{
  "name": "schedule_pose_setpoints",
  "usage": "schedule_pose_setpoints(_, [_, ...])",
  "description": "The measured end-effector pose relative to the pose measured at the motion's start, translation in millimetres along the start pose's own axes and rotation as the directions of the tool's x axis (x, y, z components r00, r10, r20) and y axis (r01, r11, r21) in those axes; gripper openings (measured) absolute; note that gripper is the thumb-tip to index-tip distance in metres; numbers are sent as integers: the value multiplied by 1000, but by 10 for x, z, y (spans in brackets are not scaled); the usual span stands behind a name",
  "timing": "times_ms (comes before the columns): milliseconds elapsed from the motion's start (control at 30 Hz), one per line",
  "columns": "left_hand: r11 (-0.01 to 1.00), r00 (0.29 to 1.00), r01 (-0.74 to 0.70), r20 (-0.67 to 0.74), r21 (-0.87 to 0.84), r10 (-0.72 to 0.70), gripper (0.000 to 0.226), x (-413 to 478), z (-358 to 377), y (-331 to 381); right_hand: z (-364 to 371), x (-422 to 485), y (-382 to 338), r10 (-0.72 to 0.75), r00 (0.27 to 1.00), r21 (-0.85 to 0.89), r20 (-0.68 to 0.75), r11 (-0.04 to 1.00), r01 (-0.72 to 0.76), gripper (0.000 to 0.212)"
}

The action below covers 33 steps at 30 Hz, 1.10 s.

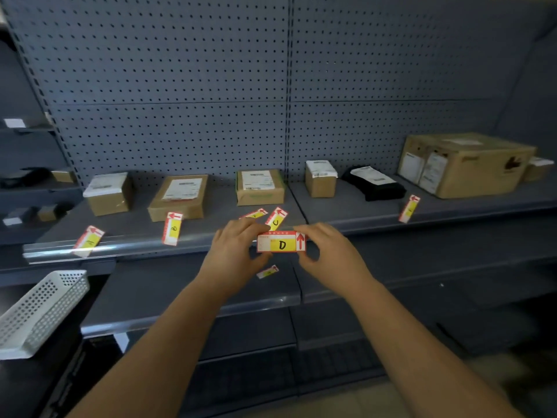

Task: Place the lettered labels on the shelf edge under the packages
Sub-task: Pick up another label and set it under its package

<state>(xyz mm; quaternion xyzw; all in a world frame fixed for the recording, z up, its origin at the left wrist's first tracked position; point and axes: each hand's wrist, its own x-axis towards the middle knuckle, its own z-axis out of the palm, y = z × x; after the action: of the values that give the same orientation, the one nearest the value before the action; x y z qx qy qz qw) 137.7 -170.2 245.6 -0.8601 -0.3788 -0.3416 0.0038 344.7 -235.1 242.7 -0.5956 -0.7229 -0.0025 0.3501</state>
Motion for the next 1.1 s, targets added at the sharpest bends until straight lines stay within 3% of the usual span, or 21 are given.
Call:
schedule_pose_setpoints(333, [978,1000,-19,7,-209,21,41,703,1163,423,-344,17,1217,163,987,115,2,980,-162,47])
schedule_pose_setpoints(600, [980,999,41,16,-196,-39,40,1148,1681,662,-468,313,1876,234,972,230,-14,947,-225,35])
schedule_pose_setpoints(767, [985,997,81,-2,-154,-82,40,1233,1797,774,-513,440,2116,285,956,354,69,889,-291,34])
schedule_pose_setpoints(933, [978,982,186,-25,-90,-189,43,1308,1830,723,-591,707,2309,228,962,369,153,890,-269,32])
schedule_pose_setpoints(1100, [964,964,267,6,13,-267,38,1230,2007,773,-578,997,2553,32,980,233,195,969,-78,28])
